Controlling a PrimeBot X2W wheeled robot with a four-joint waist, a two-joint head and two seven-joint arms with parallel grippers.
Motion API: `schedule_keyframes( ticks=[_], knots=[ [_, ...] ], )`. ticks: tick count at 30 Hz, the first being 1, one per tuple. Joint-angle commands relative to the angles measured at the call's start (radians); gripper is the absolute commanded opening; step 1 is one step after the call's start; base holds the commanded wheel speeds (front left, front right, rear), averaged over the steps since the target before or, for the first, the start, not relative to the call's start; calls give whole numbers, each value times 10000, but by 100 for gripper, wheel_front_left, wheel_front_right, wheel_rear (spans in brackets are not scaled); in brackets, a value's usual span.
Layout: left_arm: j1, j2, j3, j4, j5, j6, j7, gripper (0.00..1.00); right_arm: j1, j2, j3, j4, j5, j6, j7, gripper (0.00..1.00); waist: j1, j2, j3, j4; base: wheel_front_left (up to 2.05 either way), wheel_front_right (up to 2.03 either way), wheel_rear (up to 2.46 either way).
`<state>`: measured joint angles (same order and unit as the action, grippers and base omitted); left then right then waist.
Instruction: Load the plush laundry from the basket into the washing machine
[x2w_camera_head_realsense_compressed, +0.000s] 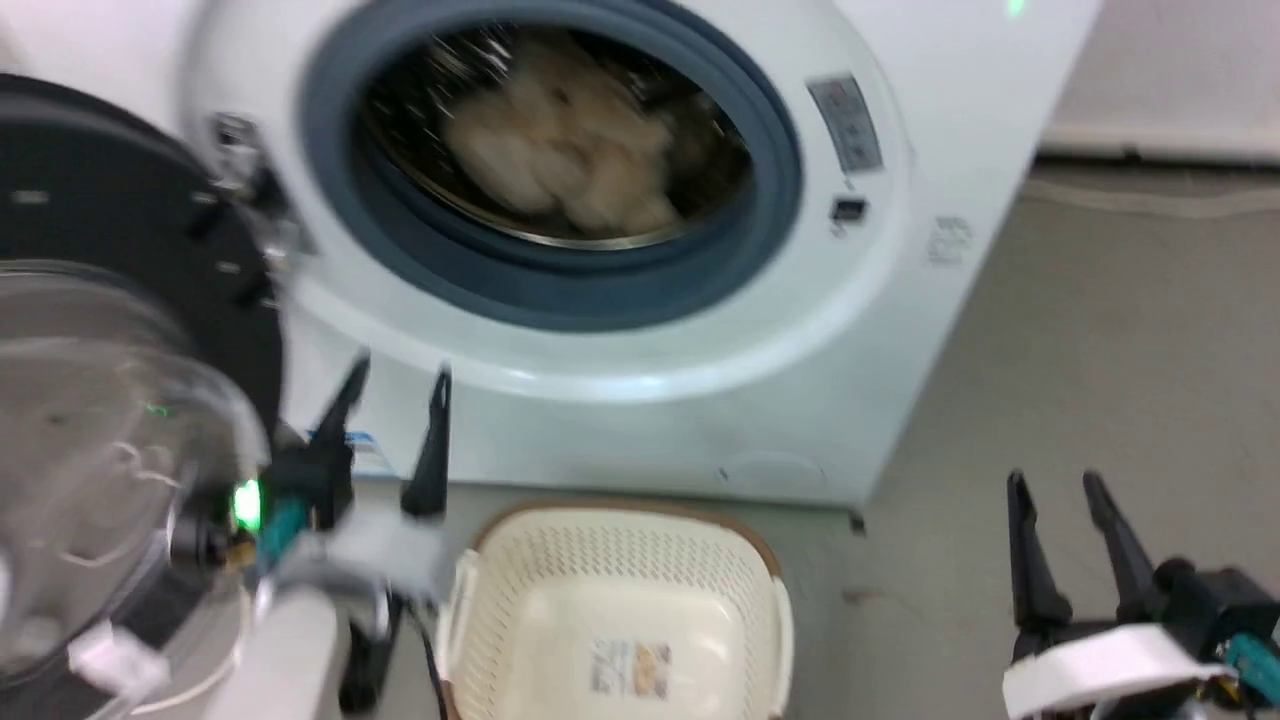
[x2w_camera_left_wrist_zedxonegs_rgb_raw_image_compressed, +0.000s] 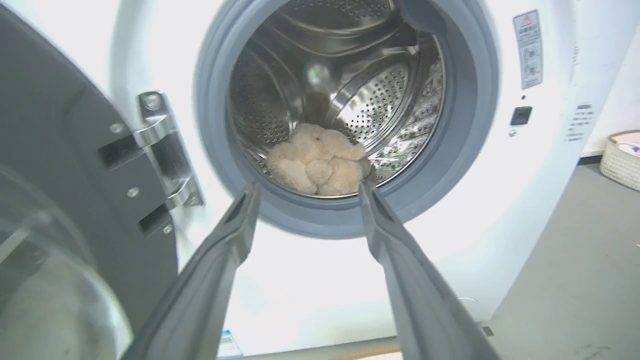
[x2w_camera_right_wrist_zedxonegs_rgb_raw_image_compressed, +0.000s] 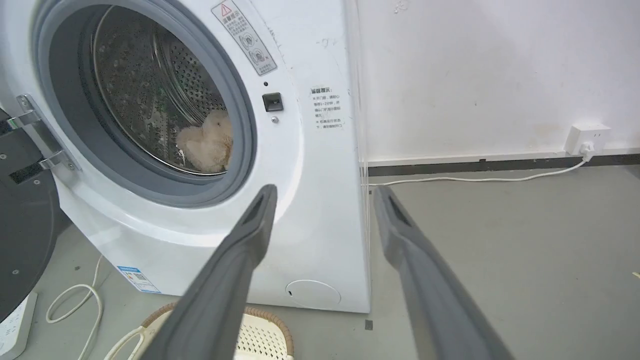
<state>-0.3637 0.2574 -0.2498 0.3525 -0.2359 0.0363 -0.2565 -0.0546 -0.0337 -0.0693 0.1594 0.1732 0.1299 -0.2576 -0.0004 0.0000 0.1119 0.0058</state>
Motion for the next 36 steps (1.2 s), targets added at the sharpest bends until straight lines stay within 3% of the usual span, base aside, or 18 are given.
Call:
schedule_keyframes(
  ticks=[1, 8, 12, 17, 32, 33, 36],
  knots=[
    [755, -140, 167, -470, 91, 109, -52, 100, 289, -20, 32, 57, -69, 8, -42, 100, 4, 0, -846, 793, 0, 0, 0],
    [2649, -625, 544, -1494, 224, 143, -52, 100, 851, -20, 173, 100, 43, 8, -42, 100, 4, 0, -1278, 1082, 0, 0, 0],
    [3730, -942, 486, -1549, 315, -176, -52, 100, 1377, -20, 114, 23, 264, 8, -42, 100, 4, 0, -1469, 1175, 0, 0, 0],
    [4108, -1090, 348, -1086, 455, -504, -53, 100, 1739, -20, -55, -102, 58, 8, -42, 100, 4, 0, -1514, 1144, 0, 0, 0],
    [4029, -1512, 810, -1064, 814, -757, -53, 100, 1814, -20, 49, -106, -493, 8, -42, 100, 4, 0, -1481, 901, 0, 0, 0],
    [4060, -1528, 807, -1041, 756, -740, -9, 0, 1742, 0, 38, -71, -458, 0, 0, 0, 4, 0, -1479, 899, 0, 0, 0],
    [4061, -1529, 809, -1037, 755, -740, 11, 0, 1736, 2, 41, -66, -421, 0, 8, 0, 4, 0, -1472, 897, 0, 0, 0]
  ],
)
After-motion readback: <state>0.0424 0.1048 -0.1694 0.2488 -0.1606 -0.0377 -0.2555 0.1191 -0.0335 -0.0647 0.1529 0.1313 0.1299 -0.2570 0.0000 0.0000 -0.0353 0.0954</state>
